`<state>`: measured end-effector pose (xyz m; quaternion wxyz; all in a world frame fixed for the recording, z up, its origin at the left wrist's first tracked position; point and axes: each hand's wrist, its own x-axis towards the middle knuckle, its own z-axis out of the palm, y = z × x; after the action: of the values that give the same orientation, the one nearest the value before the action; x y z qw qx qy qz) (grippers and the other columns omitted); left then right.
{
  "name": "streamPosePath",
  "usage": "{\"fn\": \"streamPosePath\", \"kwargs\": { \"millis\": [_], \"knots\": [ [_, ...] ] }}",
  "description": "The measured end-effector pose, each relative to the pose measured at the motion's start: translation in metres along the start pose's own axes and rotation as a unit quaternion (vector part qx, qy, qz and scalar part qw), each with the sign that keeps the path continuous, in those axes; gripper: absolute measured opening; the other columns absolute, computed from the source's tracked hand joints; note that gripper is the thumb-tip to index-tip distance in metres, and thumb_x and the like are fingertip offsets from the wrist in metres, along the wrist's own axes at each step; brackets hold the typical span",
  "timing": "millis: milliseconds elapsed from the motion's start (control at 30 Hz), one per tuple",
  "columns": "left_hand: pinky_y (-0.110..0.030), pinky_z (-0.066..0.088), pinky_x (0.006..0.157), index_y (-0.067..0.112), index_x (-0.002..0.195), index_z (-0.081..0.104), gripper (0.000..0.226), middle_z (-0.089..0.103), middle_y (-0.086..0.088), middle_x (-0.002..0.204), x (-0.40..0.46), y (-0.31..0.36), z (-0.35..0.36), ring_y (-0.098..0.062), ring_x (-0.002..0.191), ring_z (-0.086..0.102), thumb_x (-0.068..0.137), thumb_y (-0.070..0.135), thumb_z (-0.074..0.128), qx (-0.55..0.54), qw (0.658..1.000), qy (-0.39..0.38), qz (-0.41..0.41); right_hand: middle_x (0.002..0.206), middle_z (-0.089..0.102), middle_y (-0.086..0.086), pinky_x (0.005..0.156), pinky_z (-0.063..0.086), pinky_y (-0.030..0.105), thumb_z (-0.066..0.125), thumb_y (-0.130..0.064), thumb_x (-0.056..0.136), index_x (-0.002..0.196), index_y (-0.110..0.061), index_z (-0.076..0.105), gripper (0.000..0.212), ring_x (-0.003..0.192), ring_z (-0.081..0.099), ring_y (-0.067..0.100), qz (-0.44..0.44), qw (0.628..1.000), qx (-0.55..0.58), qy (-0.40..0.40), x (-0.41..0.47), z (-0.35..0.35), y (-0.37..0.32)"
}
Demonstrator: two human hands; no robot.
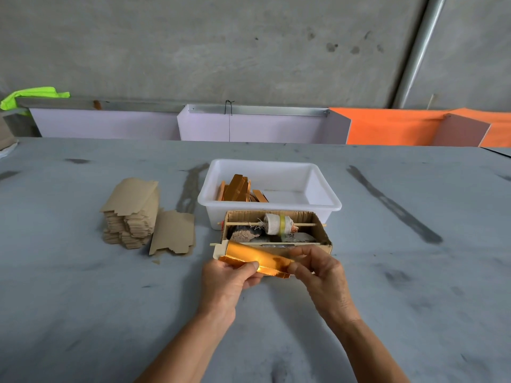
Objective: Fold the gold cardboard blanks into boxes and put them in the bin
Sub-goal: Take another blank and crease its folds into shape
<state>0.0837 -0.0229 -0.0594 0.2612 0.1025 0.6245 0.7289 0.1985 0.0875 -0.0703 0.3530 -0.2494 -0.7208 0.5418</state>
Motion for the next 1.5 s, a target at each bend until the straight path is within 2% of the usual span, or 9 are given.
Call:
{"fn": "streamPosePath", "kwargs": {
  "millis": [133, 300, 367, 600, 833, 1000, 1133, 1267, 1500],
  "knots": [
    [-0.021, 0.054, 0.048, -0.001, 0.079, 0.066, 0.013, 0.070, -0.008, 0.064, -0.004, 0.000, 0.004, -0.018, 0.052, 0.068, 0.075, -0.012, 0.070, -0.021, 1.000, -0.004, 0.000, 0.073, 0.063, 0.025, 0.077, 0.052, 0.040, 0.065, 0.006, 0.083, 0.092, -0.015, 0.068, 0.022, 0.072, 0.062, 0.026, 0.000, 0.998, 0.068, -0.021, -0.005, 0.007, -0.006],
    [-0.021, 0.053, 0.049, 0.000, 0.085, 0.066, 0.016, 0.071, -0.007, 0.069, -0.009, 0.000, 0.008, -0.018, 0.057, 0.070, 0.075, -0.012, 0.069, -0.041, 0.999, -0.007, 0.011, 0.071, 0.063, 0.023, 0.063, 0.047, 0.016, 0.065, 0.003, 0.084, 0.093, -0.016, 0.067, 0.021, 0.068, 0.056, 0.020, -0.008, 0.995, 0.078, -0.056, -0.012, 0.018, -0.012],
    [-0.023, 0.054, 0.050, 0.002, 0.083, 0.066, 0.016, 0.072, -0.006, 0.068, -0.010, 0.000, 0.008, -0.018, 0.059, 0.070, 0.075, -0.012, 0.069, -0.046, 0.999, -0.014, 0.016, 0.068, 0.059, 0.025, 0.062, 0.046, 0.015, 0.065, 0.003, 0.084, 0.092, -0.018, 0.067, 0.022, 0.065, 0.054, 0.018, -0.007, 0.995, 0.075, -0.061, -0.014, 0.022, -0.013],
    [-0.020, 0.052, 0.047, 0.004, 0.079, 0.065, 0.018, 0.071, -0.001, 0.062, -0.014, 0.002, 0.008, -0.015, 0.057, 0.070, 0.077, -0.013, 0.066, -0.056, 0.998, -0.020, 0.027, 0.060, 0.055, 0.006, 0.060, 0.046, 0.016, 0.064, 0.003, 0.085, 0.091, -0.022, 0.067, 0.026, 0.060, 0.052, 0.010, 0.011, 0.996, 0.046, -0.076, -0.015, 0.026, -0.019],
    [-0.024, 0.054, 0.048, 0.003, 0.079, 0.066, 0.016, 0.072, -0.004, 0.064, -0.013, 0.001, 0.005, -0.020, 0.057, 0.070, 0.077, -0.013, 0.067, -0.053, 0.998, -0.013, 0.035, 0.074, 0.060, 0.031, 0.060, 0.046, 0.016, 0.062, 0.004, 0.086, 0.093, -0.019, 0.065, 0.025, 0.066, 0.056, 0.022, 0.014, 0.996, 0.035, -0.086, -0.016, 0.027, -0.025],
    [-0.025, 0.054, 0.048, 0.001, 0.078, 0.066, 0.014, 0.071, -0.005, 0.062, -0.012, 0.001, 0.005, -0.020, 0.056, 0.069, 0.076, -0.013, 0.067, -0.049, 0.998, -0.015, 0.041, 0.062, 0.056, 0.011, 0.058, 0.045, 0.013, 0.063, 0.004, 0.085, 0.093, -0.020, 0.066, 0.025, 0.056, 0.050, 0.005, 0.024, 0.995, 0.025, -0.089, -0.017, 0.028, -0.026],
    [-0.026, 0.054, 0.049, 0.001, 0.078, 0.066, 0.014, 0.071, -0.007, 0.064, -0.011, -0.001, 0.005, -0.023, 0.057, 0.069, 0.076, -0.013, 0.068, -0.048, 0.998, -0.018, 0.041, 0.070, 0.062, 0.022, 0.059, 0.046, 0.012, 0.064, 0.002, 0.085, 0.098, -0.018, 0.066, 0.023, 0.057, 0.053, 0.003, 0.033, 0.996, 0.001, -0.088, -0.016, 0.028, -0.027],
    [-0.030, 0.056, 0.051, 0.001, 0.076, 0.067, 0.016, 0.071, -0.009, 0.065, -0.011, -0.002, 0.005, -0.024, 0.058, 0.069, 0.076, -0.014, 0.067, -0.051, 0.997, -0.020, 0.046, 0.072, 0.064, 0.022, 0.058, 0.046, 0.011, 0.064, 0.001, 0.085, 0.097, -0.022, 0.065, 0.026, 0.056, 0.054, 0.001, 0.039, 0.995, -0.015, -0.088, -0.016, 0.028, -0.029],
    [-0.031, 0.057, 0.052, 0.002, 0.079, 0.066, 0.018, 0.071, -0.011, 0.068, -0.011, -0.001, 0.004, -0.024, 0.059, 0.069, 0.075, -0.015, 0.065, -0.083, 0.996, -0.028, 0.015, 0.054, 0.057, -0.001, 0.045, 0.038, 0.010, 0.068, 0.003, 0.082, 0.097, -0.015, 0.067, 0.024, 0.045, 0.048, 0.000, 0.087, 0.992, 0.012, -0.092, -0.015, 0.025, -0.038]
  ]
}}
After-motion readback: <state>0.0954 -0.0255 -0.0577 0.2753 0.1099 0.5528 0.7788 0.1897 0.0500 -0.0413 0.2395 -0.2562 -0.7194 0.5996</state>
